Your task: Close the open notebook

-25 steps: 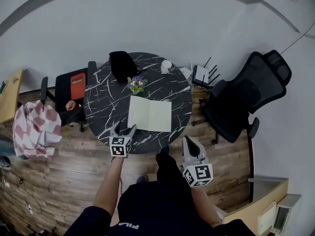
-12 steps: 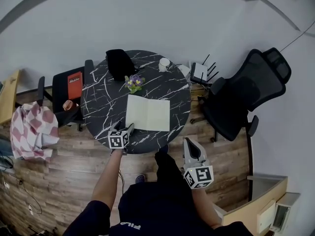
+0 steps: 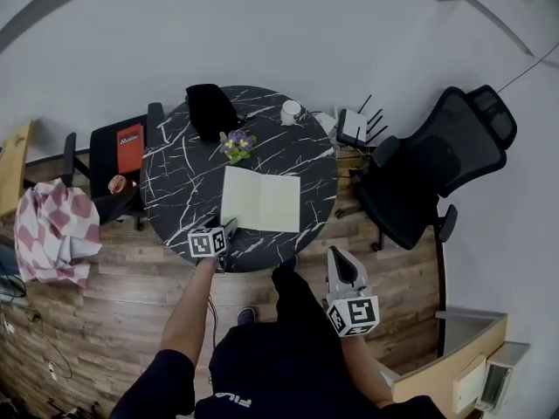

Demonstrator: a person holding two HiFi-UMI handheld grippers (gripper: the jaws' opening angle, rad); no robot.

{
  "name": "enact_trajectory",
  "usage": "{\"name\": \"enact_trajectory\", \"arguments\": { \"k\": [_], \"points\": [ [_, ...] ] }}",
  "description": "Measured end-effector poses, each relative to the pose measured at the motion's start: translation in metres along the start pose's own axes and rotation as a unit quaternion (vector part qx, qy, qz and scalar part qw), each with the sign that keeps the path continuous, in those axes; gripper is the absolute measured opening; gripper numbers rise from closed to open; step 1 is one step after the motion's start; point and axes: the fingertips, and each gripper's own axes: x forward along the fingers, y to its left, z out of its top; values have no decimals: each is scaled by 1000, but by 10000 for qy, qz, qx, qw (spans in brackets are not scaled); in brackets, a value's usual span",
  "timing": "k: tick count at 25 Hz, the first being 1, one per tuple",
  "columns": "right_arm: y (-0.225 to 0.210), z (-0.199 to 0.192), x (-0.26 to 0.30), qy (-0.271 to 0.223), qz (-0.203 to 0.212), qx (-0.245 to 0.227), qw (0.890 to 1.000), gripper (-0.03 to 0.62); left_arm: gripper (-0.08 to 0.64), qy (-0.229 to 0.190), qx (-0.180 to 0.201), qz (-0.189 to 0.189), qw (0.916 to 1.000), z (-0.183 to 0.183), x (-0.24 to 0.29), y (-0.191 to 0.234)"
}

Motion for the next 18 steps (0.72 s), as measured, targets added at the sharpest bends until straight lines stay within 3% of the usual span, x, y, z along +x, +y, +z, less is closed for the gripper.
{"name": "enact_trajectory", "arguments": {
  "k": [4,9,18],
  "points": [
    [-1,-3,-2,41,-30,14,10000,12,207,-59,0,-7,10000,2,0,-1],
    [-1,-6,-4,76,-52,24,10000,12,142,-49,-113,43,9999,-1,0,3],
    [-1,-5,-3,69,-87,14,9999,12,103,-142,-147,3,9998,3,-4,1]
  ]
}}
